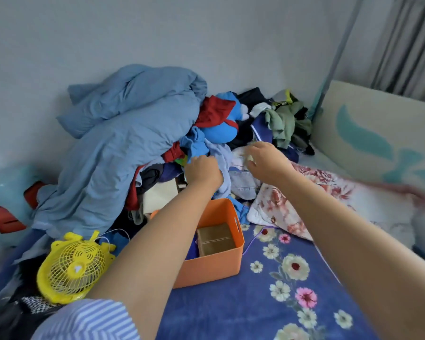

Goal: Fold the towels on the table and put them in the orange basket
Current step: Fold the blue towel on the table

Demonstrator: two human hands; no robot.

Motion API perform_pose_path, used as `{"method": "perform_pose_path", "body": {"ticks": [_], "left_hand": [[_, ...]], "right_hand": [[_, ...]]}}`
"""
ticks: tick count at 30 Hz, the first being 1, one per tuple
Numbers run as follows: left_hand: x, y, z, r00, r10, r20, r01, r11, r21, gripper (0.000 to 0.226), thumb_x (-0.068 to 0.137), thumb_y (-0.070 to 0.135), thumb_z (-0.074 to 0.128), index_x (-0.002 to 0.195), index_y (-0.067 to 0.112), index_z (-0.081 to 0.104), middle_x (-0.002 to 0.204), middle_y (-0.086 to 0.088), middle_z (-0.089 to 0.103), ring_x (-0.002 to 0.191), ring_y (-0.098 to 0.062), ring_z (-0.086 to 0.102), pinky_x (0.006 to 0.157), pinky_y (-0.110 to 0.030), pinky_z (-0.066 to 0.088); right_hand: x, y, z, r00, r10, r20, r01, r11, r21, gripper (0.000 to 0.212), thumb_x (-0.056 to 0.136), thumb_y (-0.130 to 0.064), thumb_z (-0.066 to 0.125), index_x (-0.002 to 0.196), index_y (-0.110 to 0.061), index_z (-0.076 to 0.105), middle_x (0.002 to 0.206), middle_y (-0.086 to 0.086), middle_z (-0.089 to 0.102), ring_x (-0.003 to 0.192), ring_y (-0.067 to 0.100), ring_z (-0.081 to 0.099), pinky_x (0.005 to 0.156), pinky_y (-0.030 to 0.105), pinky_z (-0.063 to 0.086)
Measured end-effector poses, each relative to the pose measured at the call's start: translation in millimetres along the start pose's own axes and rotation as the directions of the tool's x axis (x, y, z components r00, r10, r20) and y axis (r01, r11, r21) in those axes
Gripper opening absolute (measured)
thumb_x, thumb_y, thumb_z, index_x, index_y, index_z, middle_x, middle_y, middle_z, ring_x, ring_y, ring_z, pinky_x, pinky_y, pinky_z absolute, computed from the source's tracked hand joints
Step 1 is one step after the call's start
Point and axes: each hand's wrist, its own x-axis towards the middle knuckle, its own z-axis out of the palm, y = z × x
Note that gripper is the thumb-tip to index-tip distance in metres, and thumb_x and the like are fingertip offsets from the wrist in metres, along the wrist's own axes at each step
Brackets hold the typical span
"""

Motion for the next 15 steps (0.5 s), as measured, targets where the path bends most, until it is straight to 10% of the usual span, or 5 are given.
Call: {"method": "perform_pose_path", "body": {"ticks": [9, 15], "left_hand": [[-138, 109, -47, 0.873, 0.482, -0.076, -0.487, 0.869, -0.087, 0.030, 0.093, 0.018, 0.041, 0.115, 0.003, 0.053, 0.124, -0.017, 0.054, 0.117, -0.034, 0.046, 0.090, -0.039, 0.041], [-257, 228, -70, 0.656, 0.751, -0.072, -0.750, 0.638, -0.171, 0.034, 0.090, 0.020, 0.042, 0.118, 0.005, 0.053, 0.127, -0.015, 0.052, 0.121, -0.031, 0.044, 0.095, -0.037, 0.039]], "right_hand": [[-217, 20, -76, 0.908, 0.392, -0.148, -0.404, 0.912, -0.066, 0.034, 0.089, -0.011, 0.045, 0.121, -0.008, 0.056, 0.123, 0.016, 0.052, 0.119, 0.031, 0.045, 0.096, 0.034, 0.039], [-393, 45, -146, 0.700, 0.664, -0.264, -0.706, 0.700, -0.111, 0.034, 0.088, -0.007, 0.047, 0.121, -0.006, 0.056, 0.126, 0.016, 0.051, 0.122, 0.032, 0.044, 0.102, 0.035, 0.037]]}}
